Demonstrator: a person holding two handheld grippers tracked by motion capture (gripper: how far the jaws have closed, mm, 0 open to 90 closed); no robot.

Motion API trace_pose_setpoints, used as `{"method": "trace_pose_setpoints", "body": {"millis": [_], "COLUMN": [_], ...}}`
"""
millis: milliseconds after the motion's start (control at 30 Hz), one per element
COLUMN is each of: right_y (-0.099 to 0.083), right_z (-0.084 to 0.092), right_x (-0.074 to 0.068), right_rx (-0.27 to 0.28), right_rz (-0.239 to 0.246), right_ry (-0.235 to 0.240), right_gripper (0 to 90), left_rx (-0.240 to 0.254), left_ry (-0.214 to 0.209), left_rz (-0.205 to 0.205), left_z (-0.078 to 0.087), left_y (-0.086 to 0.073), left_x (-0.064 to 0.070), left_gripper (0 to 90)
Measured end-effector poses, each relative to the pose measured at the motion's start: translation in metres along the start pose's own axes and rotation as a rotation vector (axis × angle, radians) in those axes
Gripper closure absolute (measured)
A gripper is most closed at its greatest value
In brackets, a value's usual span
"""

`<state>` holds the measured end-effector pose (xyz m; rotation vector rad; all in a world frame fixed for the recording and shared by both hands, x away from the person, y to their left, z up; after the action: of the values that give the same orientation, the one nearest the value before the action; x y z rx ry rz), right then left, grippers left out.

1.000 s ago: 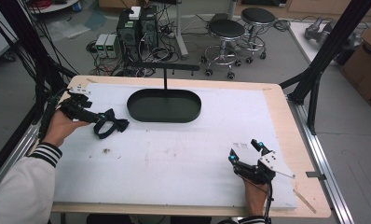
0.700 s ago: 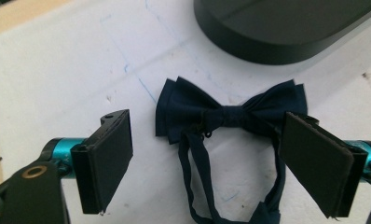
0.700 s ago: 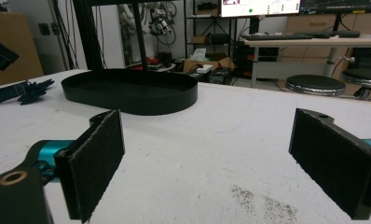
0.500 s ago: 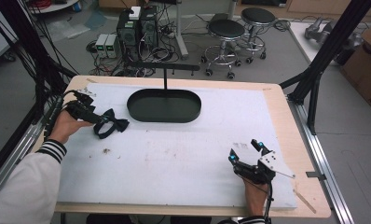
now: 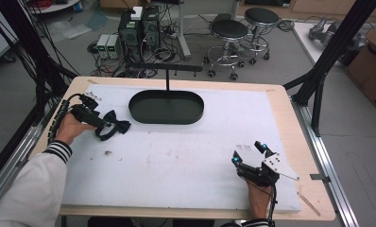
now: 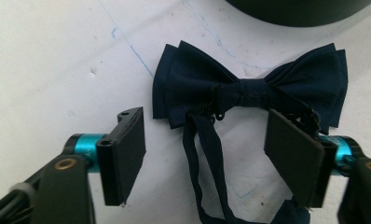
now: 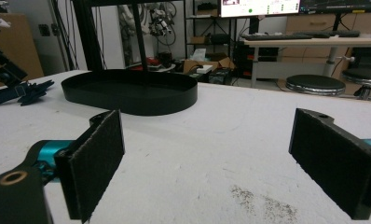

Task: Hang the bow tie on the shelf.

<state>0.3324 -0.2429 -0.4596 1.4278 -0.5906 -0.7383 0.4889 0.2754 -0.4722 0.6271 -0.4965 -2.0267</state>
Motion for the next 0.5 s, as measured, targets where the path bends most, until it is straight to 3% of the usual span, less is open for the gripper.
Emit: {"method": "trace_pose_setpoints", "body": {"millis": [233, 367, 500], "right_y": [0.0, 0.0, -0.0001], "right_z": [0.0, 0.0001, 0.0002], "right_x": [0.0001, 0.0, 0.0], "right_rx": [0.0, 0.001, 0.0], "right_rz": [0.0, -0.004, -0.005], "right_ry": [0.0, 0.0, 0.0], "right_gripper": [9.3, 9.3, 9.4], "left_rx": [-0.012, -0.014, -0.031], "left_ry": [-0.004, -0.027, -0.021], "left_rz": [0.003, 0.008, 0.014], "left_z": [-0.0043, -0.0048, -0.0078], "left_y": [-0.0021, -0.0029, -0.0049], "left_x": [-0.0005, 0.0002, -0.0006], "left_gripper": [37.7, 47.7, 46.8]}}
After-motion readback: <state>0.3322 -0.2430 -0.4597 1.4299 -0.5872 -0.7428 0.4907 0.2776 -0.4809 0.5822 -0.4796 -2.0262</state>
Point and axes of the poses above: each handheld gripper's, and its own axes: z roughly backward along the jaws, y roughly out of its top, x roughly to its right, the point moved 8 cm from there along -z, roughly forward along the jaws, and after that the axes turned 15 degrees about y, right-handed, at the moved point
